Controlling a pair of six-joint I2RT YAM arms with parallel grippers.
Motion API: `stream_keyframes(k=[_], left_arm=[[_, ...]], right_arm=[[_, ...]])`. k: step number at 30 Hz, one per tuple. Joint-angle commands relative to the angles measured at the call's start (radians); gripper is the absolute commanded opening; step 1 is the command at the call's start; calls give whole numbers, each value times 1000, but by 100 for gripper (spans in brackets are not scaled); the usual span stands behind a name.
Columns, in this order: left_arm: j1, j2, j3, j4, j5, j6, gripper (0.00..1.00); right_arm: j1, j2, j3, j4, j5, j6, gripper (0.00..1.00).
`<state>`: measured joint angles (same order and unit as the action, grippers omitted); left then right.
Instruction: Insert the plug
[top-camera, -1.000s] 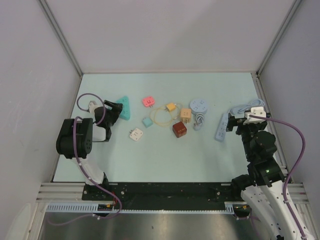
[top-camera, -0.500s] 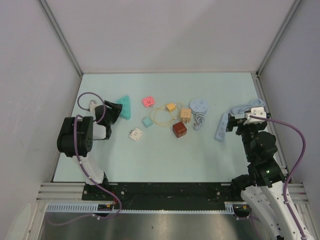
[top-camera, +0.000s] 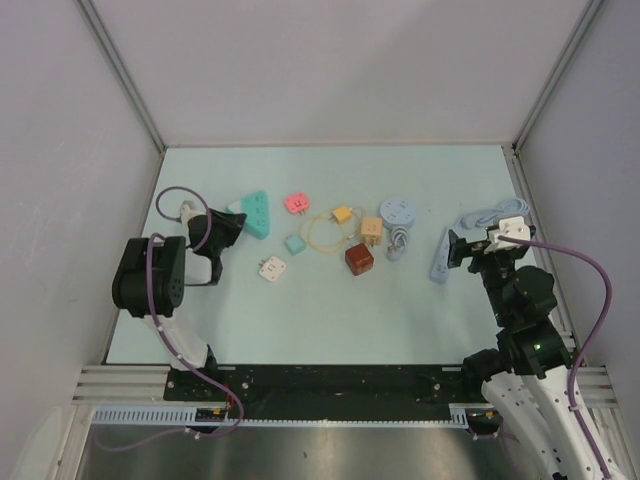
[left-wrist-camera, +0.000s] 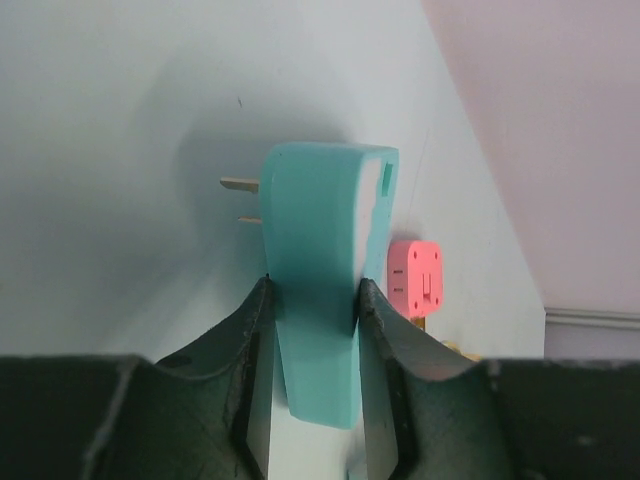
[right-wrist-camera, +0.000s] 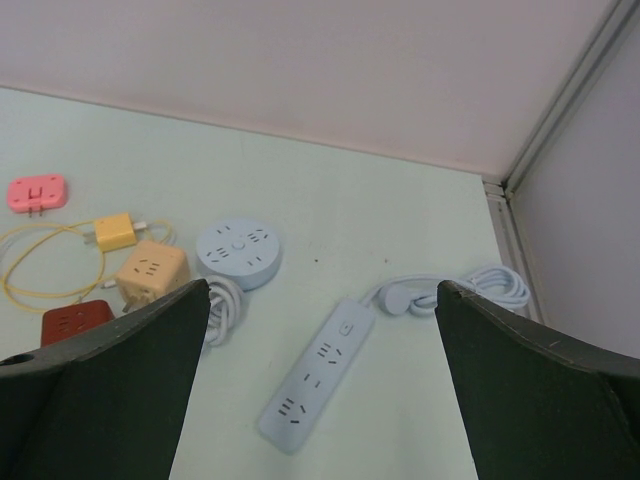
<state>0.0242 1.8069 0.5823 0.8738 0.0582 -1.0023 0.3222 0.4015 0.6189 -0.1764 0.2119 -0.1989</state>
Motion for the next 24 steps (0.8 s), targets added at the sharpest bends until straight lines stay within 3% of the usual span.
stream_keyframes(k=[1, 7, 14, 24], left_arm=[[3, -79, -67, 53, 75, 63, 15], [5, -205, -157, 47, 91, 87, 1], [66, -432, -272, -85, 43, 114, 1], [82, -907, -404, -672, 14, 215, 1]], right_arm=[[1, -9, 7, -1, -84, 22, 100], [6, 17, 19, -14, -201, 56, 100], [20, 36, 21, -28, -348, 95, 100], [47, 56, 19, -31, -425, 136, 100]])
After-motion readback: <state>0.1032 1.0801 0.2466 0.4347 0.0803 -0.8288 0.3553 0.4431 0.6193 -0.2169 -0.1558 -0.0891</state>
